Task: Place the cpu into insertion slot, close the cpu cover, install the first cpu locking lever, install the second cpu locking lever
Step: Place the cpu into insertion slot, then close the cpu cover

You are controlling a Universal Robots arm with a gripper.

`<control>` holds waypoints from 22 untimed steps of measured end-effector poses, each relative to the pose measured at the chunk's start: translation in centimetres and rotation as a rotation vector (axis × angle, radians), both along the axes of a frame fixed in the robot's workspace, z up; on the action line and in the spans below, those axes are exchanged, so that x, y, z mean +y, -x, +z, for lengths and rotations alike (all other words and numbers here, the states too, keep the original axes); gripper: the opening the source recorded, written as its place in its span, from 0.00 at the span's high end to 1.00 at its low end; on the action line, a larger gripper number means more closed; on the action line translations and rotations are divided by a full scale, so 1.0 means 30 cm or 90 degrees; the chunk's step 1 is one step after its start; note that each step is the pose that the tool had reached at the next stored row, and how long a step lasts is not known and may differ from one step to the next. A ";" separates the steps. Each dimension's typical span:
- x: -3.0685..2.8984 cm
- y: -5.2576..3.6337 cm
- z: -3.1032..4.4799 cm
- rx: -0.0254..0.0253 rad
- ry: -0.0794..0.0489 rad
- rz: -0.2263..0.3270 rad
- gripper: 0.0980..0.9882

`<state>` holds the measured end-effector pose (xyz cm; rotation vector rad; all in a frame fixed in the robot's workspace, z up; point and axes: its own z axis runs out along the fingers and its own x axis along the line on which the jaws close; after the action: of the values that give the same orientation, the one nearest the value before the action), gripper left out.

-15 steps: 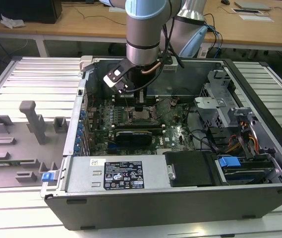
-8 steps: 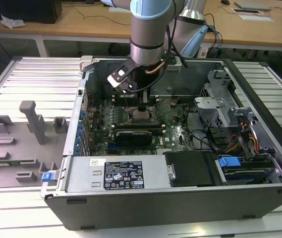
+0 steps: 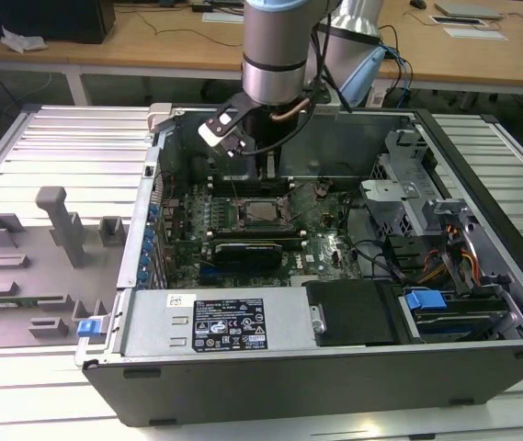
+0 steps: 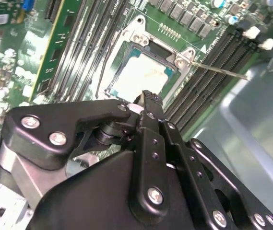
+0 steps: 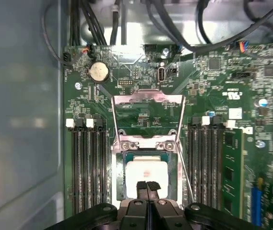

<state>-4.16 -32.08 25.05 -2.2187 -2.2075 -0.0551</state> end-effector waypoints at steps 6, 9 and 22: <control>0.000 0.000 0.053 0.0000 0.003 0.000 0.99; 0.000 0.000 0.054 0.0000 0.003 0.000 0.99; 0.000 0.000 0.059 0.0001 0.003 0.000 0.99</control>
<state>-4.17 -32.08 26.81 -2.2210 -2.2097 -0.0500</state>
